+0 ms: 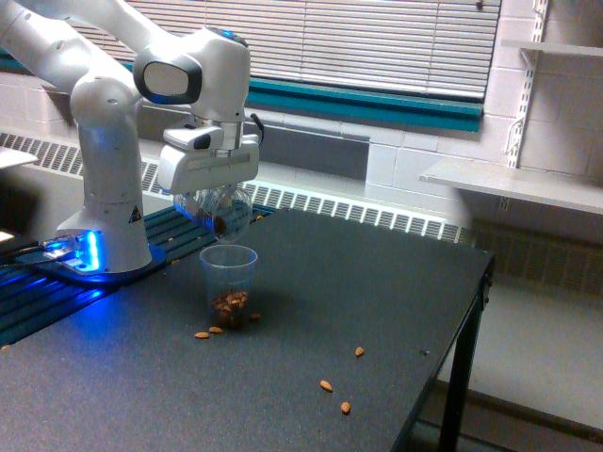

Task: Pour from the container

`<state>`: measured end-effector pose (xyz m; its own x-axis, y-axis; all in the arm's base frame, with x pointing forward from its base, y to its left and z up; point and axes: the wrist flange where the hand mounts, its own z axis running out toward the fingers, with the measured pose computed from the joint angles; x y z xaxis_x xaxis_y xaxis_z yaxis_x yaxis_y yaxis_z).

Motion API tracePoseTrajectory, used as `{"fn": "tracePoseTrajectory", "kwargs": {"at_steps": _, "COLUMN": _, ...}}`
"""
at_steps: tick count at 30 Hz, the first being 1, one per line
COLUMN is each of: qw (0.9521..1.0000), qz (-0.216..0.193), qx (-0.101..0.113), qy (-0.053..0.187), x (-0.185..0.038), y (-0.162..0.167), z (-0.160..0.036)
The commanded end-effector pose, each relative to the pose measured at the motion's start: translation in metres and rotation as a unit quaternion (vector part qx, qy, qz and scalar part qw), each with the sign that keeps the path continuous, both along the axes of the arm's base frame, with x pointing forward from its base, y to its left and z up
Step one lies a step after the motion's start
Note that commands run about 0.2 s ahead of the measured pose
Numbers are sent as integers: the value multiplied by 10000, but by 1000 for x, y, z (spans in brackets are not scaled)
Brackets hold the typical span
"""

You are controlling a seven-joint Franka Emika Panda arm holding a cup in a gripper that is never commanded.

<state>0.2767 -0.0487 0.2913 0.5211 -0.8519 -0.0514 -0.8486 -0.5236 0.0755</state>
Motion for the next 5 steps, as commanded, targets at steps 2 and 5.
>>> {"fn": "tracePoseTrajectory", "kwargs": {"at_steps": 2, "qw": 9988, "qz": 309, "qx": -194, "qy": 340, "x": -20, "y": -19, "z": -14}}
{"fn": "tracePoseTrajectory", "kwargs": {"at_steps": 5, "qw": 9988, "qz": 303, "qx": -213, "qy": 316, "x": -20, "y": -20, "z": -14}}
